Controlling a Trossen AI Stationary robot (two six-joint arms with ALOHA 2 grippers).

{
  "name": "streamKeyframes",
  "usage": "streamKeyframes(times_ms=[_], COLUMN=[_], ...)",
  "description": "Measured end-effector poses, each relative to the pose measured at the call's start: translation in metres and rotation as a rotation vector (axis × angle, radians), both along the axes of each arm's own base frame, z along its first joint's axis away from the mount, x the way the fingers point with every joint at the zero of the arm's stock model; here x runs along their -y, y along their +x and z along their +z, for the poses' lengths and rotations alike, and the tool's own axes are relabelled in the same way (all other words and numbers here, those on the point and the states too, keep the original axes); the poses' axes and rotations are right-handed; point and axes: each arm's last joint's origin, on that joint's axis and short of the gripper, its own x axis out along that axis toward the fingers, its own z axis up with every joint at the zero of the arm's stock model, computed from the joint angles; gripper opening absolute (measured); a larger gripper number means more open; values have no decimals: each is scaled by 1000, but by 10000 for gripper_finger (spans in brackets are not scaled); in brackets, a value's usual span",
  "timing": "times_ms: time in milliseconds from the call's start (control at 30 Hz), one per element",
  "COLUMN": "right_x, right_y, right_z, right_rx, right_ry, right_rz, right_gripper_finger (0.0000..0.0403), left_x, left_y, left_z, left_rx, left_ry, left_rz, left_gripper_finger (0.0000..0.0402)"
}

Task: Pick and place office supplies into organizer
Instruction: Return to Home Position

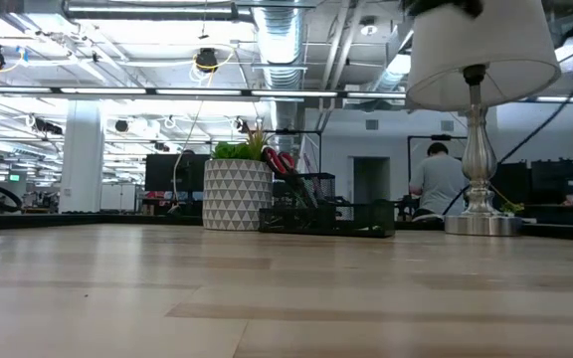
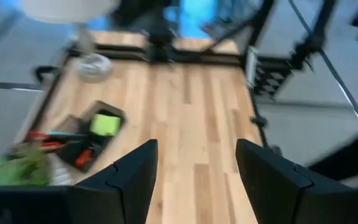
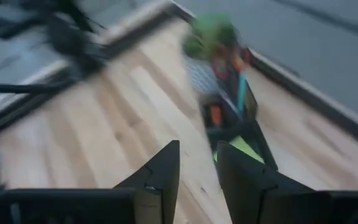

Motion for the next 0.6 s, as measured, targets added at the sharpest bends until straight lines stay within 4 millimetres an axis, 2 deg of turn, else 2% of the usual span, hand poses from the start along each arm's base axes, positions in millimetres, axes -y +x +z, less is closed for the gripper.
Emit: streamKeyframes(times_ms=[67, 133, 233, 367, 467, 533, 600], right_x=[-12, -24, -43, -63, -68, -69, -66], right_y=[-22, -37, -46, -52, -60, -67, -76], right_z=[7, 4, -19, -62, -85, -95, -97], right_rx=[55, 131, 262, 394, 439, 433, 465], right_ry=[-52, -85, -98, -63, -58, -72, -91], right_rz=[74, 131, 225, 350, 370, 348, 323], right_gripper_finger=[102, 102, 102, 102, 102, 102, 102], left_x=[-3, -2, 4, 17, 22, 23, 21], left_y=[-16, -25, -26, -14, -13, -16, -22], left_z=[-1, -6, -26, -69, -105, -127, -148], left_rx=[31, 57, 81, 125, 176, 225, 260], left_ry=[5, 6, 59, 105, 69, 22, -1], left_rz=[55, 87, 113, 150, 168, 174, 174], left_gripper_finger=[210, 210, 210, 210, 210, 210, 210])
